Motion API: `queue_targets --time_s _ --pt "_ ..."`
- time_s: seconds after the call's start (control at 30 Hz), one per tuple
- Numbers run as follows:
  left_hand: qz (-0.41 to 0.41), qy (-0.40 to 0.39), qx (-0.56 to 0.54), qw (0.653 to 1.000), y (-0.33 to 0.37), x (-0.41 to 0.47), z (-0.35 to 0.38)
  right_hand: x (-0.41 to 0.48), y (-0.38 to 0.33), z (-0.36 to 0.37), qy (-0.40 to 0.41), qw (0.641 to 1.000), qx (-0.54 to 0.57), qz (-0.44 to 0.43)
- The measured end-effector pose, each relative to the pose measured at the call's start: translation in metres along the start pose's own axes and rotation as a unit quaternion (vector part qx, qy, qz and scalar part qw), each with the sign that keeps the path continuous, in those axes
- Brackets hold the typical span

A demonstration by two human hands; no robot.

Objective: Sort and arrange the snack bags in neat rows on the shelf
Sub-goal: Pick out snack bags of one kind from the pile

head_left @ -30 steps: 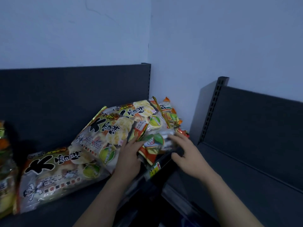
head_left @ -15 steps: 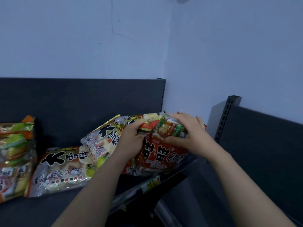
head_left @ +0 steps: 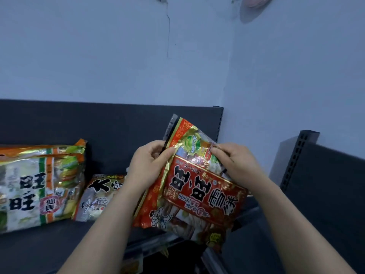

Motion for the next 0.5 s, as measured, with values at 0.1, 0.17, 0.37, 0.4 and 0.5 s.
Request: queue_targets --time_s 0.1,0.17,0.37,0.4,0.5 --pt "-0.063 0.021 0.002 0.998 -0.028 -0.012 -0.030 0.012 -0.005 0.004 0.034 0.998 0.048 0.040" --pt "-0.087 0.062 0.019 0.994 -0.044 -0.022 -0.055 0.023 -0.011 0.013 0.038 0.996 0.063 0.055" --pt "-0.174 0.208 0.003 0.963 -0.090 -0.059 -0.144 0.046 -0.049 0.062 0.085 0.981 0.155 0.080" --pt "-0.184 0.211 -0.017 0.960 -0.099 -0.064 -0.156 0.049 -0.058 0.072 0.095 0.976 0.176 0.084" --pt "-0.200 0.191 -0.059 0.959 -0.115 -0.079 -0.183 0.059 -0.092 0.111 0.090 0.964 0.227 0.102"
Point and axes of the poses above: each hand's wrist, its own x-axis towards the middle knuckle, its own z-axis out of the palm, y = z × x, the point moved 8 cm from there along x, towards the middle knuckle, and after that the axes turned 10 degrees about -z, right-handed, at the moved point
